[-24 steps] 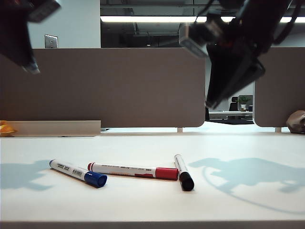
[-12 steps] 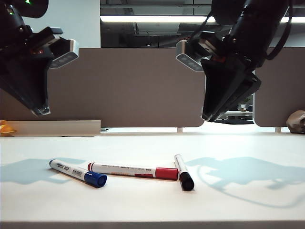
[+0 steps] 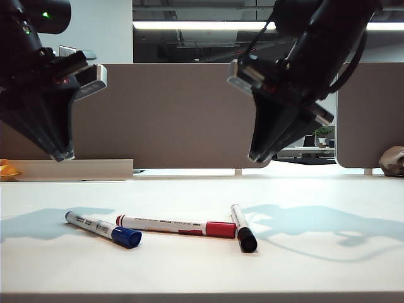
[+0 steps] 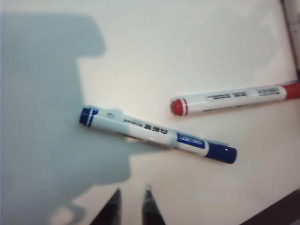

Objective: Pick up the markers one by one and line them up horizontally in a straight line on the table.

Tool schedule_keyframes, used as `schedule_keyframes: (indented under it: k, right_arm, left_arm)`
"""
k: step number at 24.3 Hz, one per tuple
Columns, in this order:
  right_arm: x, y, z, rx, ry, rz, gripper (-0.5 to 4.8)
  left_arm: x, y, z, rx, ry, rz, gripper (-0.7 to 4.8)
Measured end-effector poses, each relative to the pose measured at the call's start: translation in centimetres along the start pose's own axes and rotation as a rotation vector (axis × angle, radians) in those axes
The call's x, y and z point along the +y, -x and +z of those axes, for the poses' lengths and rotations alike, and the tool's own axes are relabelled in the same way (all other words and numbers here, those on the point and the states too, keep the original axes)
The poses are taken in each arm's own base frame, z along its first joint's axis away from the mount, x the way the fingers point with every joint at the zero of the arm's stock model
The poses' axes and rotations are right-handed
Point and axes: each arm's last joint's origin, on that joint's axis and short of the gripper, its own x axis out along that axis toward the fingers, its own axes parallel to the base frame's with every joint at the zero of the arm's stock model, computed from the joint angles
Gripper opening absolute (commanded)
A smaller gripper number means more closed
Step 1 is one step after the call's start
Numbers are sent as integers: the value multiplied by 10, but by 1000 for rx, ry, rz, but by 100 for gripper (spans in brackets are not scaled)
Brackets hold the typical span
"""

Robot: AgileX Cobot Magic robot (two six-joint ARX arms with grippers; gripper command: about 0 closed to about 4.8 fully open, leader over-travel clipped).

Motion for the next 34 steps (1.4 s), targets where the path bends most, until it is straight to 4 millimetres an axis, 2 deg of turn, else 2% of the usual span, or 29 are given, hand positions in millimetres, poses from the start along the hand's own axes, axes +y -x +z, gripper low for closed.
schedule_keyframes:
  k: [5, 9, 12, 15, 17, 20, 28, 34]
  right_arm:
    - [5, -30, 3, 33, 17, 25, 69]
    - [15, -50, 14, 52, 57, 8, 139]
    - [19, -59, 27, 55, 73, -26, 140]
    - [19, -58, 42, 53, 84, -80, 160]
    - [19, -52, 50, 37, 104, -126, 179]
    - [21, -42, 57, 44, 111, -216, 180]
    - [24, -36, 46, 192, 71, -263, 180]
    - [22, -42, 44, 211, 18, -270, 180]
  left_arm:
    - [1, -2, 0, 8, 3, 28, 62]
    - [1, -2, 0, 10, 3, 31, 62]
    - [1, -2, 0, 12, 4, 32, 62]
    - [1, -2, 0, 12, 3, 32, 62]
    - [1, -2, 0, 12, 0, 32, 62]
    - [1, -2, 0, 12, 0, 32, 62]
    - [1, -2, 0, 12, -12, 32, 62]
    - [5, -1, 0, 16, -105, 169, 46]
